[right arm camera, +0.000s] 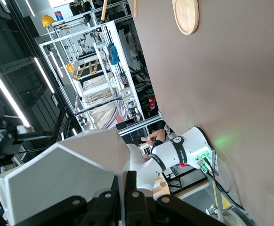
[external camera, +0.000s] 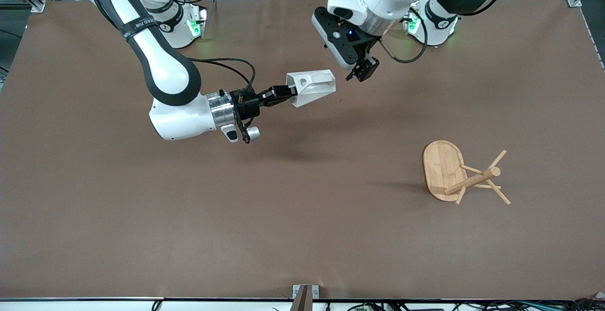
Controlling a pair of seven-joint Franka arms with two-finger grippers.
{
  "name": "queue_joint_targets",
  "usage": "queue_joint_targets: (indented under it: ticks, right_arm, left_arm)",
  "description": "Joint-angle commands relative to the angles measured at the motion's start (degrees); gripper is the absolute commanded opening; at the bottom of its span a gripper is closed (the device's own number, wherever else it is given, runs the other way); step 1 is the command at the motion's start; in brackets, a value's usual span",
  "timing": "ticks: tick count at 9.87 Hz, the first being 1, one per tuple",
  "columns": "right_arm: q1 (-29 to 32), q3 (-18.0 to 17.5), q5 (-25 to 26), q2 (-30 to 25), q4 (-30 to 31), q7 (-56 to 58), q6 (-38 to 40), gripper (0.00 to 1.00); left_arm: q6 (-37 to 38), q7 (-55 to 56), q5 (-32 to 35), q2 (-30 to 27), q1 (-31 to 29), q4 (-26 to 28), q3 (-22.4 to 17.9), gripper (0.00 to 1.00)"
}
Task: Hang cup on rack
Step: 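Grasp the cup with the left gripper from the right gripper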
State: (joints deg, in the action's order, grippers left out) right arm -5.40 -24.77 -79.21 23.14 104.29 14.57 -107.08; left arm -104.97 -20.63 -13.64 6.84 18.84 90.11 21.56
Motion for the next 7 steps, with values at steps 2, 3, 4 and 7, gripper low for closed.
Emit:
queue_joint_targets:
  ticks: [2,3,4,7]
  right_arm:
    - [-0.1,-0.3,-2.2,-0.5,1.4,0.1,0.4,0.01]
    - [-0.1,-0.3,-2.2,-0.5,1.3,0.1,0.4,0.01]
    - [0.0,-1.1,-2.3,-0.6,1.4,0.1,0.4,0.01]
    - [0.3,-1.9,-2.3,-0.7,1.3,-1.0,0.3,0.01]
  left_arm:
    - [-3.2,-3.5,-0.6,4.1,0.2,0.8,0.4,1.00]
    - [-3.2,-3.5,-0.8,4.8,1.1,0.8,0.4,1.00]
    - [-3.0,-3.5,-0.9,4.8,1.2,0.9,0.4,1.00]
    - [-4.5,-4.7,-0.7,6.8,1.3,0.9,0.9,1.00]
